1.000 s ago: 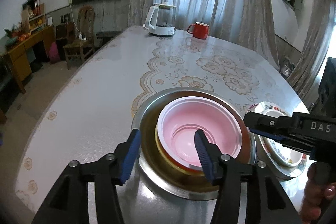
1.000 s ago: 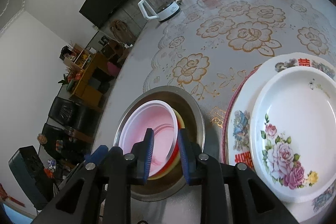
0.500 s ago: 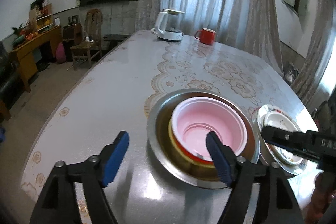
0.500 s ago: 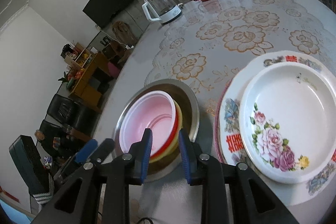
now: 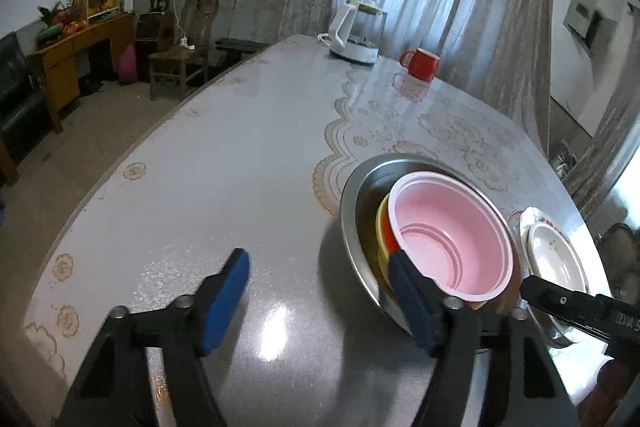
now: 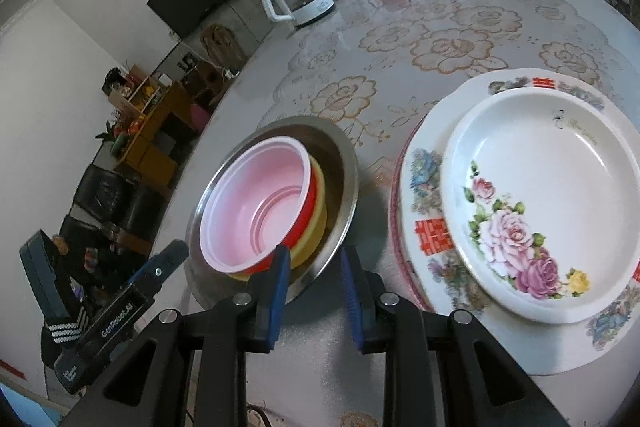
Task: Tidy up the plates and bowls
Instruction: 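Grasp the steel bowl rim with the right gripper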
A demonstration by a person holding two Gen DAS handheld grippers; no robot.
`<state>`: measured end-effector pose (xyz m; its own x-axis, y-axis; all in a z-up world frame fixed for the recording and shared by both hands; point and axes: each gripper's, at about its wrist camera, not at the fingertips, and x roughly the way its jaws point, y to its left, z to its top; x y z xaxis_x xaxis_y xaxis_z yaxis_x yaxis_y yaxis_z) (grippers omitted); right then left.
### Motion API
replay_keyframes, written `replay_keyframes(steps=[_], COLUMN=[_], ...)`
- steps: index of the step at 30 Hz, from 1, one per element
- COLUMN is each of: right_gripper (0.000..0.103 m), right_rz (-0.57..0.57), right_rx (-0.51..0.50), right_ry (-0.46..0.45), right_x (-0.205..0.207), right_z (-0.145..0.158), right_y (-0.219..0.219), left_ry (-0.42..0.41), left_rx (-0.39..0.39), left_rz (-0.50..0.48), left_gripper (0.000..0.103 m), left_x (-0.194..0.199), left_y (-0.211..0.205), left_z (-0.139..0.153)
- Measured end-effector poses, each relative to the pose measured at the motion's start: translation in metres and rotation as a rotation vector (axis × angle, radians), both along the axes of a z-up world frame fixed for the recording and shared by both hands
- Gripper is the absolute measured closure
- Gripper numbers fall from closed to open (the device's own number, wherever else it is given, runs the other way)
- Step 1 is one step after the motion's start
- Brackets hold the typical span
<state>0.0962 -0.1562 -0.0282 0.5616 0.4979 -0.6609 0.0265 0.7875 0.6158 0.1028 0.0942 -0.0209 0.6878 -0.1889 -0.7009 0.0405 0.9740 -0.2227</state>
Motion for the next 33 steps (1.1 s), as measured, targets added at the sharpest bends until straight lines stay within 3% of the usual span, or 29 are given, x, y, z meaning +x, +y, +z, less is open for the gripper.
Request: replay_keyframes(steps=[10, 18, 30, 33], right_gripper=[0.078, 0.079, 0.078, 0.084], right_rz=[0.024, 0.070, 0.064, 0.042], right_rx=[-0.016, -0.038, -0.002, 0.004], right_ry=[0.013, -0.007, 0.017, 0.024], right_x=[0.010, 0.017, 0.032, 0.035], right_z=[-0.010, -0.011, -0.019, -0.021], right_y=[0.015, 0.027, 0.024, 0.019], left_ry=[0.020, 0.006, 0.059, 0.056], left_rx=[-0.043, 0.022, -0.092, -0.111], left_rz=[-0.055, -0.064, -0.063, -0.073], left_gripper=[0.054, 0.054, 0.053, 0.054], left_x=[0.009, 0.003, 0.018, 0.022], left_y=[-0.002, 0.002, 0.015, 0.015], left_z=[-0.001, -0.001, -0.010, -0.012])
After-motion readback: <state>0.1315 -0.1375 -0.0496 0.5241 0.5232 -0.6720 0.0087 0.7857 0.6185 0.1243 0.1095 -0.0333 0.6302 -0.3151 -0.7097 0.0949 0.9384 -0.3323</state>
